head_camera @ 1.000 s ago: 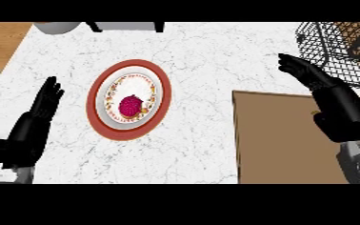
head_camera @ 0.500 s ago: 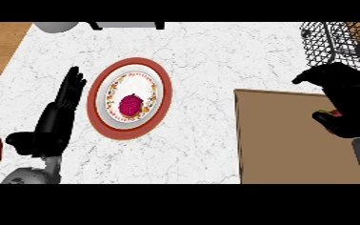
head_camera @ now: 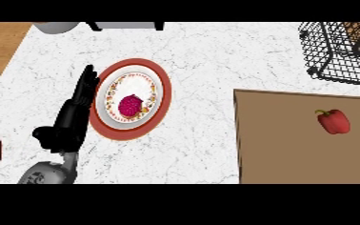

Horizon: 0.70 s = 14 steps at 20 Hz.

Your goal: Pick the bell pepper from the tray and place it in the tiered basket

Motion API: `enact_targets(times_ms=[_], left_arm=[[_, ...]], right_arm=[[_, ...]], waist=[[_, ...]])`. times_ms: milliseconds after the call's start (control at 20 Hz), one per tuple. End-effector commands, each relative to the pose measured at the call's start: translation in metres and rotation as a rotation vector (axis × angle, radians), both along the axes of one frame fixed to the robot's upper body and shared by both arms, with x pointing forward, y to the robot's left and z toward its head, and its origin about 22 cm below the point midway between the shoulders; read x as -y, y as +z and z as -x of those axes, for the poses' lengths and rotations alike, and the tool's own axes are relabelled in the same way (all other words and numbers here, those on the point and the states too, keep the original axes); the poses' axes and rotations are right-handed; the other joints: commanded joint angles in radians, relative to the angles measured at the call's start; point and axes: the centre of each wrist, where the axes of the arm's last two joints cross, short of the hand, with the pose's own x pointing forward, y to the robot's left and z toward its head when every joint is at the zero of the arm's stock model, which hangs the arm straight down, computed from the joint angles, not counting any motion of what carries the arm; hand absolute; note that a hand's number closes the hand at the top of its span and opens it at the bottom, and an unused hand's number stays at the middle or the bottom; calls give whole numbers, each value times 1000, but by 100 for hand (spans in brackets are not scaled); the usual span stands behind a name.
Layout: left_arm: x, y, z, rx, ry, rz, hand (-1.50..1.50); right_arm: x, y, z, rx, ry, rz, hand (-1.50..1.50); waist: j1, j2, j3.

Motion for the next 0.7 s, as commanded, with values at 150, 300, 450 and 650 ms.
enact_targets(times_ms=[150, 300, 450, 650], left_arm=[[12, -8, 0, -21, 15, -14, 0], [19, -7, -1, -23, 8, 5, 0], [16, -11, -3, -38, 17, -3, 0], [20, -5, -8, -20, 26, 0, 0]], right_arm=[[20, 141, 20, 325, 133, 430, -150], [3, 183, 36, 461, 116, 585, -150], [-19, 209, 54, 566, 114, 740, -150], [-38, 211, 72, 634, 114, 875, -150]], waist=[[-15, -18, 0], [-14, -19, 1], [-18, -17, 1], [-26, -15, 3]])
